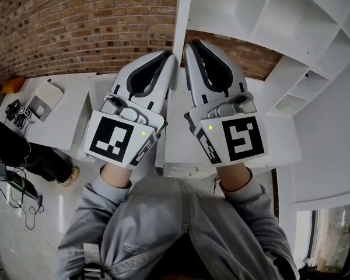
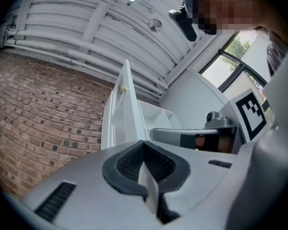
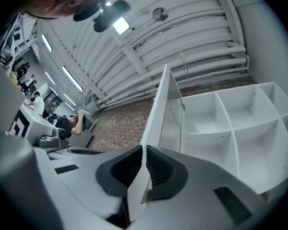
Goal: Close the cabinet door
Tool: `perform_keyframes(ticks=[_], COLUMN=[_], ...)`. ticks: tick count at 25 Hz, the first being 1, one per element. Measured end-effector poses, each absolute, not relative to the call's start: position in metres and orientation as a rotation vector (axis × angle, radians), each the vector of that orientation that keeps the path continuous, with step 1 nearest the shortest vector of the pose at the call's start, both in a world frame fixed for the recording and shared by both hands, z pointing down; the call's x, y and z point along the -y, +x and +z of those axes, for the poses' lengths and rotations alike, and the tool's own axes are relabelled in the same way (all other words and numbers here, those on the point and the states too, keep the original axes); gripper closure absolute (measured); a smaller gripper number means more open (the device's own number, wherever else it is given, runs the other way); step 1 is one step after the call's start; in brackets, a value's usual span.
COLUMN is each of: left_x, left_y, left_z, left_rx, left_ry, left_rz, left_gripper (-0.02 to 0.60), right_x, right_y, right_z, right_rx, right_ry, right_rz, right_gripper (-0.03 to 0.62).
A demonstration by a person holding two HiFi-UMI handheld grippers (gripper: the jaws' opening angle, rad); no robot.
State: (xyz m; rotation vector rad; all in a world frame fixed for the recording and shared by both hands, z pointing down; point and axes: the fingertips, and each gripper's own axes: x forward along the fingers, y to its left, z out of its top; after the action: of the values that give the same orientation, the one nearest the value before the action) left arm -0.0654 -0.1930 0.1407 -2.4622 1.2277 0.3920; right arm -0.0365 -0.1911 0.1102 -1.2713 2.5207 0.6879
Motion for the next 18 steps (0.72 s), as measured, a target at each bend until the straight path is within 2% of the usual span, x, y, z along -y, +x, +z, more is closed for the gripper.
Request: perform_keyframes(ticks=[2,5,11,18], left_x=[0.195,0.199,0.209,0.217], left_y=[-0.067,-0.071,-0.077,-0.088], left_z=[0.138,0.134,0.132,0.136], left_rx=[-1.228,-1.231,-1.244,-1.278], left_ry=[-2.462,-2.464,-2.474,-2.476], left_rz=[0.398,0.404,0.400,0.394], left_gripper=[0.575,0.575,0.575,0.575], right_x=[0.192,0.195,0.213,0.222], right_y=[-0.038,-0.046,-0.052,-0.062], right_z=[0.105,0.101,0.100,0.094], right_rx=[-2.521,-2.542,-2.568,-2.523], right_ry=[-1.255,-1.233,-1.250,-1.317], right_rz=[0.685,0.680,0.567,0.591], right_gripper=[0.555,0.468,0.457,0.424])
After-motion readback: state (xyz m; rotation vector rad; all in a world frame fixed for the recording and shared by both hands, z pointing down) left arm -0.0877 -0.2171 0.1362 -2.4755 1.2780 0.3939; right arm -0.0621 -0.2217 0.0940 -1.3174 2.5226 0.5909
